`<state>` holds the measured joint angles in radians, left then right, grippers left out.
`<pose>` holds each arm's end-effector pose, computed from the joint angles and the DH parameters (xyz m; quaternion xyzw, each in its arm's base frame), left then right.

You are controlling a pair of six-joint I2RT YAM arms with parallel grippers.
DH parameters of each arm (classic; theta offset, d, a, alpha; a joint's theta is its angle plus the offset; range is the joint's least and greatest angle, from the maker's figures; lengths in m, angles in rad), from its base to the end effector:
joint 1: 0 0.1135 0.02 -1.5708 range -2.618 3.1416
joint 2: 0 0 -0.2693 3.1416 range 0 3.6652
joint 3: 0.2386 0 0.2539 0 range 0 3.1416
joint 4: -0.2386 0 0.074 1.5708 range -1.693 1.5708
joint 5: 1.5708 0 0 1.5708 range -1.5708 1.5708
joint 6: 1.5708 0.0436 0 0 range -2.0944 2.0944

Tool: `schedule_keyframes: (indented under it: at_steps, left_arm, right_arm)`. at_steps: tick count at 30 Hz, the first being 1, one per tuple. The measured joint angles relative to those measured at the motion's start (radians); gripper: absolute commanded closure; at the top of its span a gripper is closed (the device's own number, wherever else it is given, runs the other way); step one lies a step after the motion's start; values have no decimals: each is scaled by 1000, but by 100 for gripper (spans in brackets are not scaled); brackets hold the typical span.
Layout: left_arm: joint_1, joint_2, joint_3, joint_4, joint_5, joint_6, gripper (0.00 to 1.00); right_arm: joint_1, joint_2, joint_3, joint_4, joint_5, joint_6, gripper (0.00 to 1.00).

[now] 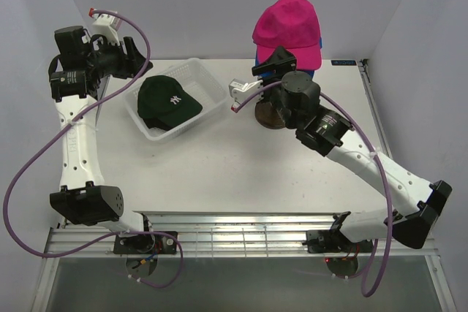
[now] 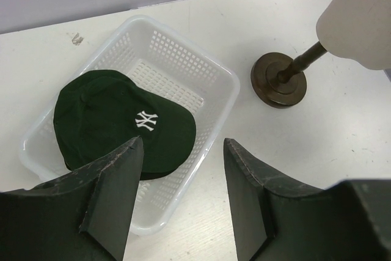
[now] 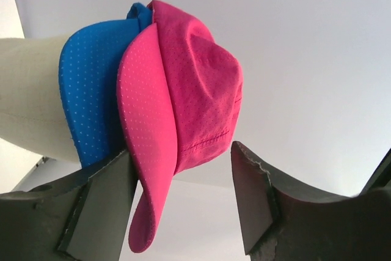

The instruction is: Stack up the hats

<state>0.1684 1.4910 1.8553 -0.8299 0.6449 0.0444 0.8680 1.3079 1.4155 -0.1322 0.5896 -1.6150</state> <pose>0.3050 0.0253 0.4770 0.1160 0.8160 -0.2153 0.5237 0.2118 0.2125 0.4570 -0.5825 0.4135 -0.4374 0.5463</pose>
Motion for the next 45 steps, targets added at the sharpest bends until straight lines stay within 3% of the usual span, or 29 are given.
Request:
schedule_keyframes:
  at_steps: [9, 17, 22, 26, 30, 34, 38, 45]
  left_arm:
    - [0, 0, -18, 3, 8, -2, 35]
    - [-15, 4, -47, 26, 47, -27, 42]
    - [-118, 24, -47, 36, 31, -30, 42]
    - [-237, 69, -38, 38, 19, -29, 46]
    - [-347, 148, 3, 36, 7, -21, 51]
    - [-435, 240, 89, 18, -13, -11, 52]
    - [-525, 320, 183, 22, -32, 4, 52]
    - [-610, 356, 206, 23, -35, 24, 51]
  right_arm:
    - [74, -8, 108, -75, -46, 95, 24]
    - [134, -58, 311, -316, -338, 440, 11]
    - [134, -153, 359, -336, -353, 695, 13]
    - [100, -138, 450, -358, -154, 952, 28]
    - [-16, -136, 451, -419, -44, 1203, 42]
    - [-197, -138, 403, -550, -84, 1415, 39]
    - [-409, -68, 422, -676, -239, 1535, 43]
    - [-795, 4, 380, -687, -661, 1679, 39]
